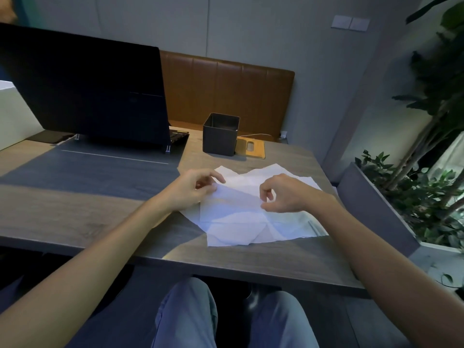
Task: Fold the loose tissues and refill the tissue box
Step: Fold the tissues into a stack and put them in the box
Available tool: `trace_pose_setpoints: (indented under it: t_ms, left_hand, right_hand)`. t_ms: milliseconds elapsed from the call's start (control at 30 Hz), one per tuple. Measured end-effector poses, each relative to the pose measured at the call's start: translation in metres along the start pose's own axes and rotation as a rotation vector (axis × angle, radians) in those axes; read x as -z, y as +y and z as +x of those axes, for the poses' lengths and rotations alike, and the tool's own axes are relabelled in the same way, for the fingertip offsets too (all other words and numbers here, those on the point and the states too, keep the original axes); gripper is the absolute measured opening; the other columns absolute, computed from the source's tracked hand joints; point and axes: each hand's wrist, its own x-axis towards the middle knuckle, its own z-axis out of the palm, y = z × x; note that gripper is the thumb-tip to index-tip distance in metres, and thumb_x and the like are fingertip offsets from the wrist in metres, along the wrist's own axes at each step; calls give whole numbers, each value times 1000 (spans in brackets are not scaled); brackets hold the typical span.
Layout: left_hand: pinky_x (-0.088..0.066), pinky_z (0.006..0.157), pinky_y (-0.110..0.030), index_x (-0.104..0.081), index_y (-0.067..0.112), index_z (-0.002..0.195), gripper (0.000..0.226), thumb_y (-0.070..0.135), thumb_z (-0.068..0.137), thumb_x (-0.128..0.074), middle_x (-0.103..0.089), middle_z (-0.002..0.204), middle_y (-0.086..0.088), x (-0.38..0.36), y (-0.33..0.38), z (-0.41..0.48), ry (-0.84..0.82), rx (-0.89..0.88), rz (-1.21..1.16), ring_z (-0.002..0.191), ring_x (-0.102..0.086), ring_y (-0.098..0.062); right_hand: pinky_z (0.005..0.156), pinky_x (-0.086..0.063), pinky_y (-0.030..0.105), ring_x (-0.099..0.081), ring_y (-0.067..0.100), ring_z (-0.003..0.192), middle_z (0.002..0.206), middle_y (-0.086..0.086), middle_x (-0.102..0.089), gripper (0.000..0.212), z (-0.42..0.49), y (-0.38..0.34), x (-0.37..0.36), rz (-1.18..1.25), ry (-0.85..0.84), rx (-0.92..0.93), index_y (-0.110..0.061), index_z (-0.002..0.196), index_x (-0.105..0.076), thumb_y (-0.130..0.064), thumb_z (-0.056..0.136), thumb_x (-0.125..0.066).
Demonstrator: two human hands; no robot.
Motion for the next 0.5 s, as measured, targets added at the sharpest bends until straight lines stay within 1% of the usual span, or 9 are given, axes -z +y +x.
trace_pose_setpoints:
  t_ms: [67, 100, 200, 267, 367, 433, 500]
  left_hand:
    - [-56, 85, -23, -71, 34, 108, 22, 15, 99, -63, -68, 103, 4, -1, 0, -5, -46, -11, 54, 94, -63, -9]
    - [-55, 85, -23, -71, 34, 107, 22, 15, 98, -64, -68, 104, 7, -2, 0, -8, -61, -18, 70, 95, -62, -8]
    - [-51, 85, -16, -71, 39, 107, 26, 16, 98, -65, -67, 104, 21, -3, 1, -15, -106, -37, 121, 97, -59, 0]
    - [-51, 86, -15, -70, 45, 103, 29, 17, 97, -66, -65, 103, 29, -2, 2, -17, -149, -30, 163, 101, -59, 2]
    - [-51, 85, -14, -71, 47, 98, 28, 19, 95, -69, -67, 99, 28, 0, 2, -21, -192, -7, 199, 99, -58, 6]
    - [-51, 83, -14, -74, 42, 99, 19, 24, 92, -73, -70, 98, 23, 2, 2, -23, -220, -12, 196, 97, -60, 5]
    - [-50, 81, -13, -77, 35, 98, 9, 33, 90, -75, -73, 96, 21, 3, 5, -24, -233, 7, 136, 97, -62, 3]
  right_hand:
    - [78, -51, 24, -57, 16, 84, 89, -10, -64, 10, -5, -1, -1, 10, -21, 8, -29, 83, -63, -33, 86, -72]
    - [78, -52, 24, -58, 16, 84, 88, -10, -63, 10, -7, -2, -1, 17, -27, 13, -30, 82, -63, -34, 86, -72]
    - [78, -55, 27, -60, 15, 82, 83, -12, -64, 11, -11, -5, -2, 38, -42, 25, -29, 80, -65, -36, 84, -72]
    - [78, -57, 29, -61, 15, 80, 81, -12, -65, 10, -14, -7, -4, 52, -51, 32, -29, 80, -67, -36, 83, -73]
    - [76, -56, 26, -61, 14, 80, 82, -14, -64, 11, -19, -7, -6, 75, -74, 46, -31, 85, -68, -40, 83, -75]
    - [70, -50, 19, -61, 13, 80, 82, -16, -63, 16, -22, -5, -5, 114, -81, 28, -33, 89, -67, -46, 83, -76]
    - [68, -49, 17, -61, 12, 81, 85, -16, -65, 22, -24, -3, -4, 194, -49, -9, -33, 92, -69, -53, 83, -73]
